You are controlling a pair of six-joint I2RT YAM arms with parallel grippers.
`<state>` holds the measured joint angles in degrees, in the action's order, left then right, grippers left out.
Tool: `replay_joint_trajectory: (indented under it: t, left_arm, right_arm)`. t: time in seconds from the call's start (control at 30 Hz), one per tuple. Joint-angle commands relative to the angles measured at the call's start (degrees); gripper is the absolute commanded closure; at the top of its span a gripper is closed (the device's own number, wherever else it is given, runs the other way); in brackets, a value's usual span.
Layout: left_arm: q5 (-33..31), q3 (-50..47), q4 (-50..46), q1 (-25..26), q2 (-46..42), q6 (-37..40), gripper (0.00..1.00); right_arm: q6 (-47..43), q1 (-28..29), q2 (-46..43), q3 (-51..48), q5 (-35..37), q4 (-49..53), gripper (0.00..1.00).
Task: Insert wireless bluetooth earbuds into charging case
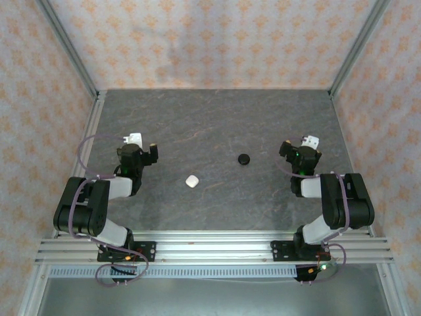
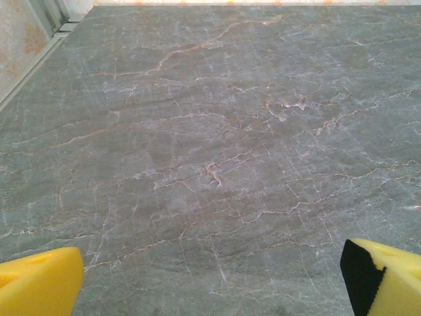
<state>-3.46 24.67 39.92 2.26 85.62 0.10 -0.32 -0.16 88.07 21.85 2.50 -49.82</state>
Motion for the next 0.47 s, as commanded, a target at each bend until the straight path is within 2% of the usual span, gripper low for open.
replay_joint_trajectory:
  t: [0.0, 0.43]
  left_arm:
    - [-1.11, -0.07, 2.34, 0.22, 0.16, 1.04, 0.00]
    - [-1.02, -0.06, 2.40, 0.20, 0.24, 0.90, 0.00]
  right_arm:
    - [-0.65, 0.17, 0.24, -0.22, -0.66, -1.51, 0.01]
    - [-2.35, 0.97, 0.43, 0.83, -2.32, 0.25, 0.01]
